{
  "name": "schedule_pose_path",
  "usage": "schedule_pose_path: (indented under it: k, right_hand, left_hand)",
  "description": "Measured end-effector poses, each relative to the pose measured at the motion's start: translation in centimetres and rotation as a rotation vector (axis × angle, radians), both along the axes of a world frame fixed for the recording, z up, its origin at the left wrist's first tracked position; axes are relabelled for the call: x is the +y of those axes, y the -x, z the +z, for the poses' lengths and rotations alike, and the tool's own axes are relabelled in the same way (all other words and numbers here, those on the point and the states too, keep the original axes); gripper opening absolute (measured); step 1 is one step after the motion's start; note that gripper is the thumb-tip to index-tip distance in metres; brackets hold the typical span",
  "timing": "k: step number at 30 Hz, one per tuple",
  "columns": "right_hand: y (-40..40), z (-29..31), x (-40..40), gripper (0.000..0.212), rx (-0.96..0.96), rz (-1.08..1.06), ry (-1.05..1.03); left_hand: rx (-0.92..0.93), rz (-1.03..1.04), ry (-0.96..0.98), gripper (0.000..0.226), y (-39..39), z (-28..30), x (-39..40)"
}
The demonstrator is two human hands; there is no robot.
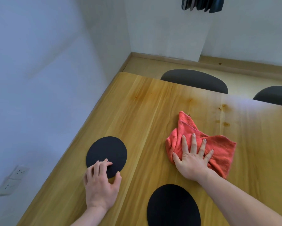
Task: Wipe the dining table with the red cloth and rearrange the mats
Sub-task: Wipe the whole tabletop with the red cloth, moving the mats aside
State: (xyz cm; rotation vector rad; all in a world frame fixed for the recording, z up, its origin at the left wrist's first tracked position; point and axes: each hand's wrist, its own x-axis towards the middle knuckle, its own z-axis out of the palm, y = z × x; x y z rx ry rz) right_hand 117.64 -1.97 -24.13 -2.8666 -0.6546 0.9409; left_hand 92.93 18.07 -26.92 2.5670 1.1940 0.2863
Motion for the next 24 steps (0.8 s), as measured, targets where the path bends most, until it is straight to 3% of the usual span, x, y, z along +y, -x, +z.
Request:
schedule_pose_path:
  k: [10,16,24]
  right_hand:
    - [-0.2,0.2,1.2,0.084,0.047,-0.055,0.085]
    - [-0.1,0.4,7.3,0.086,0.078,-0.193,0.109]
    - [2.0,0.8,17.2,0.085,0.054,0.007,0.011]
  left_hand:
    - [-0.048,0.003,0.013,0.026,0.4,0.3,0.2]
    - [-0.07,-0.037,0.066,0.027,0.6,0.4,0.3]
    - [-0.059,-0.044,0.092,0.025,0.7,0.9,0.4]
